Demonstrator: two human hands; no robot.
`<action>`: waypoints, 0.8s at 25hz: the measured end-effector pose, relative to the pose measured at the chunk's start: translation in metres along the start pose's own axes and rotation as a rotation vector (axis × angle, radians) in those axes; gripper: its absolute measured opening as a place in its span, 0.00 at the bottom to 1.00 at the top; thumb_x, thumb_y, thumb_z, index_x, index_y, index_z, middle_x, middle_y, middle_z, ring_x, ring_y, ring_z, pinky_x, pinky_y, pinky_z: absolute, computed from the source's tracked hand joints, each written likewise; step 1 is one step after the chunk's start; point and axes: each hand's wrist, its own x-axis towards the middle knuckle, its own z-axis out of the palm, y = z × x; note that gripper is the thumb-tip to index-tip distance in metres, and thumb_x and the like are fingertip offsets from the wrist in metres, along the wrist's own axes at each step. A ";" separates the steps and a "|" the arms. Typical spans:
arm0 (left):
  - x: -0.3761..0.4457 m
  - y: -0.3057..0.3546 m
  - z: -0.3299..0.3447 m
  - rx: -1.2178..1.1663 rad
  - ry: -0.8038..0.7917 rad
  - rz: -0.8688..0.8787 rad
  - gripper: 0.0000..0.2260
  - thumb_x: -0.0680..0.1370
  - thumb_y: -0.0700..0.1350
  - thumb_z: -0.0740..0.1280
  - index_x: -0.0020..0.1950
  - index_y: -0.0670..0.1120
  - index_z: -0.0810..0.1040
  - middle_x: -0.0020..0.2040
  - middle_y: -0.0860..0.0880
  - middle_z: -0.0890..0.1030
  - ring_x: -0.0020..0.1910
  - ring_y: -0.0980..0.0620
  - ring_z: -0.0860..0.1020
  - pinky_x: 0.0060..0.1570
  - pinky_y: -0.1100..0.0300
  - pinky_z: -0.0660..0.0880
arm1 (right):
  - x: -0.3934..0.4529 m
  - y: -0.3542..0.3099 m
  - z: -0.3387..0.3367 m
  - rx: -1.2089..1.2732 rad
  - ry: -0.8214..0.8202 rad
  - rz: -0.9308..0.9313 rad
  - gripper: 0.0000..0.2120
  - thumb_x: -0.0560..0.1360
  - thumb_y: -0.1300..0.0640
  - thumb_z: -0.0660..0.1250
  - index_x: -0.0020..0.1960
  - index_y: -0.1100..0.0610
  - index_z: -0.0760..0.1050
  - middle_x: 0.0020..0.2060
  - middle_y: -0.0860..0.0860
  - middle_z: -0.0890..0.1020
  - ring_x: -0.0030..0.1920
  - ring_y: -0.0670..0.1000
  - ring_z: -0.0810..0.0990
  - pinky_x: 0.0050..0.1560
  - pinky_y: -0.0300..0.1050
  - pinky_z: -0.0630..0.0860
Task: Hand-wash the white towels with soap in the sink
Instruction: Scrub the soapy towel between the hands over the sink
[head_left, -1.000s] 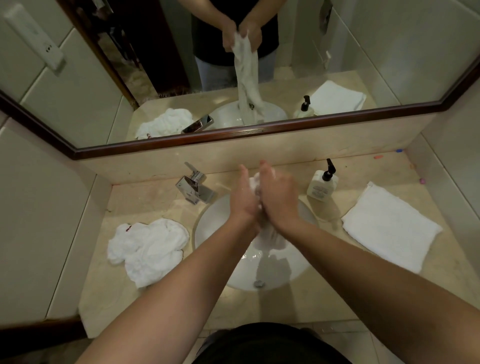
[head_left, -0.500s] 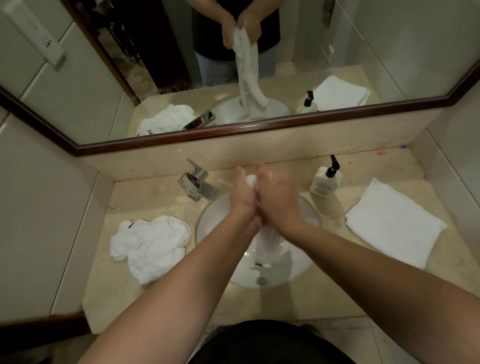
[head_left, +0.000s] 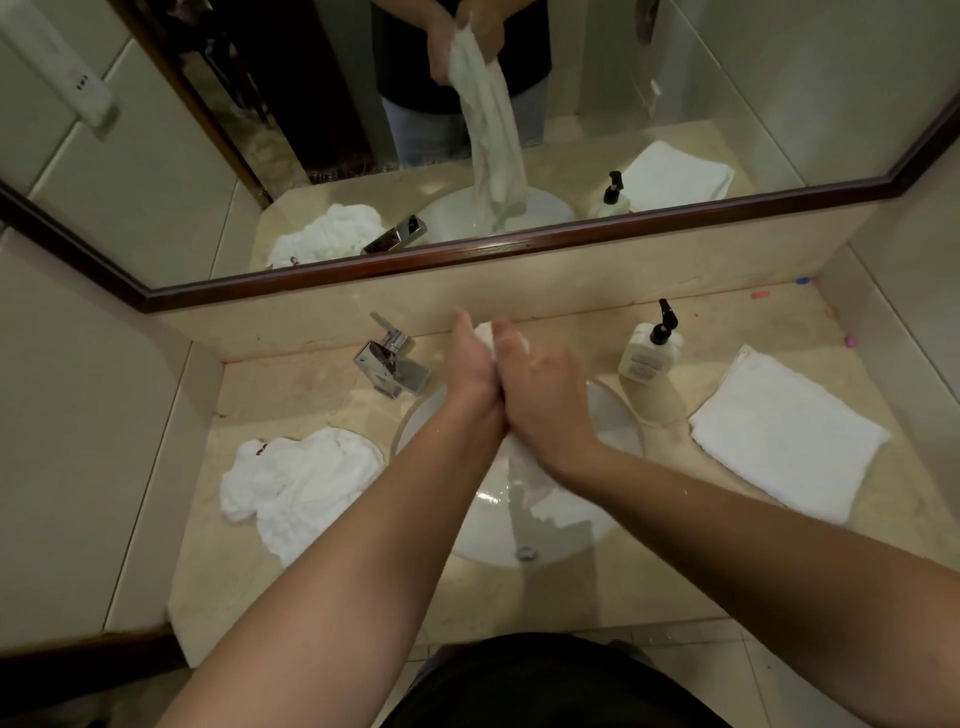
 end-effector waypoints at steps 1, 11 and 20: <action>-0.002 0.001 0.000 -0.020 -0.003 -0.018 0.28 0.84 0.62 0.52 0.34 0.43 0.74 0.24 0.48 0.76 0.24 0.54 0.77 0.29 0.67 0.73 | -0.003 -0.001 0.000 -0.004 -0.046 0.006 0.24 0.85 0.52 0.52 0.44 0.68 0.76 0.41 0.67 0.80 0.44 0.63 0.79 0.50 0.56 0.74; -0.005 -0.003 -0.004 0.044 -0.031 -0.025 0.29 0.83 0.64 0.53 0.42 0.43 0.80 0.35 0.46 0.83 0.35 0.53 0.82 0.33 0.63 0.77 | 0.016 -0.002 0.005 0.054 0.134 0.134 0.26 0.84 0.48 0.56 0.34 0.61 0.78 0.31 0.58 0.81 0.36 0.57 0.79 0.43 0.54 0.74; -0.001 -0.001 -0.002 0.042 -0.047 -0.021 0.32 0.82 0.66 0.52 0.47 0.41 0.82 0.33 0.46 0.83 0.35 0.51 0.82 0.32 0.63 0.77 | 0.025 0.027 0.036 0.104 0.010 0.281 0.27 0.83 0.41 0.50 0.49 0.65 0.72 0.40 0.61 0.78 0.39 0.58 0.74 0.49 0.55 0.72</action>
